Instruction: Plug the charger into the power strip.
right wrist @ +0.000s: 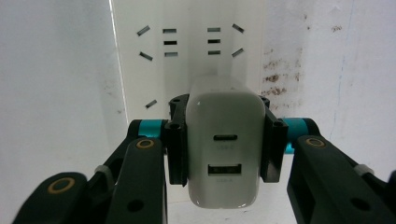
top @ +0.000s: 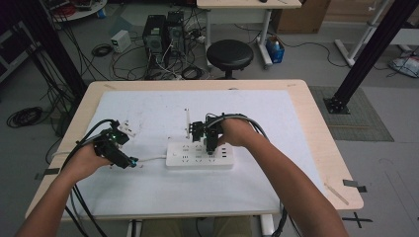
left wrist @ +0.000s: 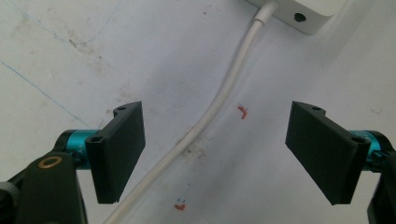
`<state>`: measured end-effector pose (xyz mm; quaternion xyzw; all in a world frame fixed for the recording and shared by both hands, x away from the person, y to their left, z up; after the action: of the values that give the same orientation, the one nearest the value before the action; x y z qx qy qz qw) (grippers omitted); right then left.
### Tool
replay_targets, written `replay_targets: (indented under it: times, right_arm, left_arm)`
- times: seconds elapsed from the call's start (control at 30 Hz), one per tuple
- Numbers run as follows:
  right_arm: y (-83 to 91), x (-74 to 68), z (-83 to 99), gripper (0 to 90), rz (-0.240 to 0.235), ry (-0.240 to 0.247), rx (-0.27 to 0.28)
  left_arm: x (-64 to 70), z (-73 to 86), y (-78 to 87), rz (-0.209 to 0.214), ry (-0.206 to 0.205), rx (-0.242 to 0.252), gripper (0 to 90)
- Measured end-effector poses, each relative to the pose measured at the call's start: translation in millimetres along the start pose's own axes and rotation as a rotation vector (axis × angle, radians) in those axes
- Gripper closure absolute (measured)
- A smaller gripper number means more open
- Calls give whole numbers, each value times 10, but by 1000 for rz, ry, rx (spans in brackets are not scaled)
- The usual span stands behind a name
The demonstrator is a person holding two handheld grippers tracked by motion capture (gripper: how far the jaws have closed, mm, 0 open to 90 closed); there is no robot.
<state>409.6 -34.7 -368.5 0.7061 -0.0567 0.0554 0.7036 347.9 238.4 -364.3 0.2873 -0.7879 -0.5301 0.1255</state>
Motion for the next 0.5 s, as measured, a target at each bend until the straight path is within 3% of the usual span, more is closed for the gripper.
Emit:
replay_targets:
  times: [0.13,0.2,0.23,0.43,0.5]
  right_arm:
    - [-2,15,9,623,-10,-11,-6]
    - [-81,-27,-15,623,15,23,-56]
    - [-76,-28,-24,624,15,15,-62]
    - [-83,-6,-24,624,1,2,-63]
    - [-91,-5,-33,625,-1,-10,-60]
  left_arm:
    - [15,6,-1,2,-3,-2,199]
    - [28,4,-13,5,2,-1,199]
    - [28,5,-11,3,-6,-2,199]
    - [30,2,-30,10,11,5,199]
    - [32,-7,-24,10,-2,0,200]
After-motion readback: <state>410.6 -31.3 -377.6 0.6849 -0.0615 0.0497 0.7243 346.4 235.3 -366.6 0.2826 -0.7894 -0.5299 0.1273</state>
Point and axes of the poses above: each handheld gripper's, and its own axes: y roughly backward along the jaws, z roughly out of its underside, x roughly to its right, the point moved 1 cm from there along -y, roughly forward along the jaws, and after that the axes turned 1 degree about z, right-handed, at the moved point
